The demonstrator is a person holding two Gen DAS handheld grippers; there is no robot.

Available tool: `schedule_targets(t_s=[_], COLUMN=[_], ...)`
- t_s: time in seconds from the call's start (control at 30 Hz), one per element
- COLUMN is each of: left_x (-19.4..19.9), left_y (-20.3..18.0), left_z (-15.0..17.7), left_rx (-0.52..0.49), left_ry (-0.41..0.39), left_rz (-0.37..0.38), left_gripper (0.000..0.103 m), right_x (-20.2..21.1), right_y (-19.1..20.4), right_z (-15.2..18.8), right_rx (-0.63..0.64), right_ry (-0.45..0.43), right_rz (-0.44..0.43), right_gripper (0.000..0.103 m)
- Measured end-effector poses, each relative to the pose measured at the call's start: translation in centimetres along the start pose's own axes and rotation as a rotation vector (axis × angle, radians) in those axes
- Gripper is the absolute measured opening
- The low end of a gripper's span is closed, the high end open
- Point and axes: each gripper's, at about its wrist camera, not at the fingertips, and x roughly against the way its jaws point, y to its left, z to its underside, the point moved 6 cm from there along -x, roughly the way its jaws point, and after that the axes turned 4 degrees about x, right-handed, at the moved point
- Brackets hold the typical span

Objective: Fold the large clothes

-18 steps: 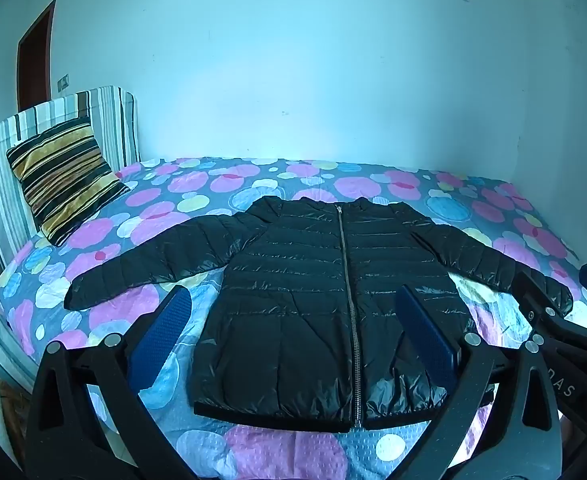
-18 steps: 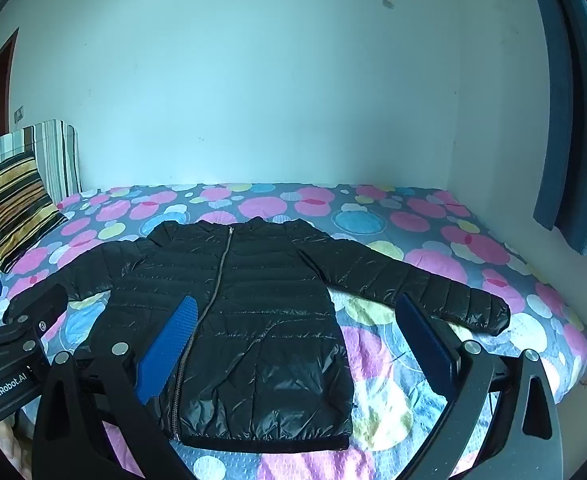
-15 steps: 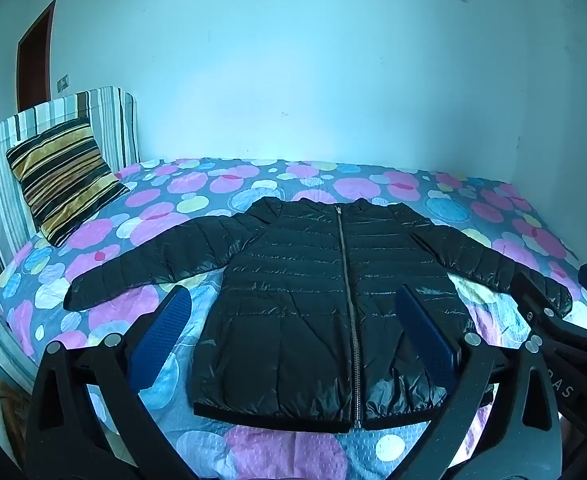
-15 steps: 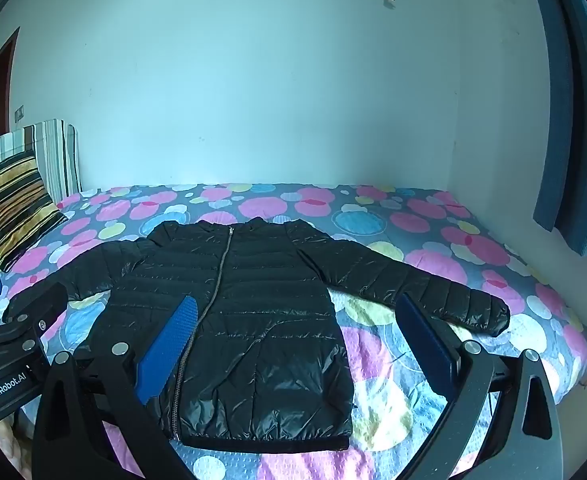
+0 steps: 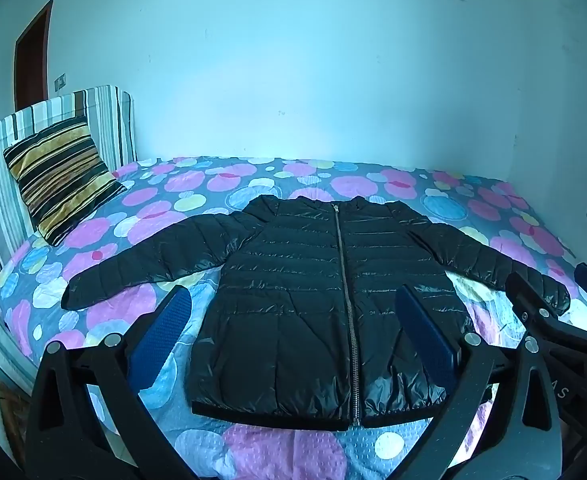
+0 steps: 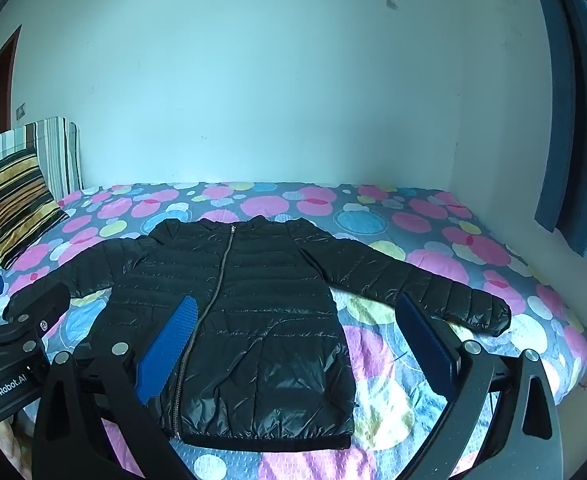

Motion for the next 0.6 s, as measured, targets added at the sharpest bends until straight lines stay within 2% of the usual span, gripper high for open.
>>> schedule_targets(t_s=[0.6], left_x=[-0.27], left_y=[0.66], left_z=[0.27], left_rx=[0.005], left_ry=[0.003], left_rz=[0.0], left_gripper=[0.101], right_x=[-0.05], right_y=[0.21], right_z=[0.14], right_rx=[0.003], right_ry=[0.001], right_rz=[0.001], right_gripper=[0.098])
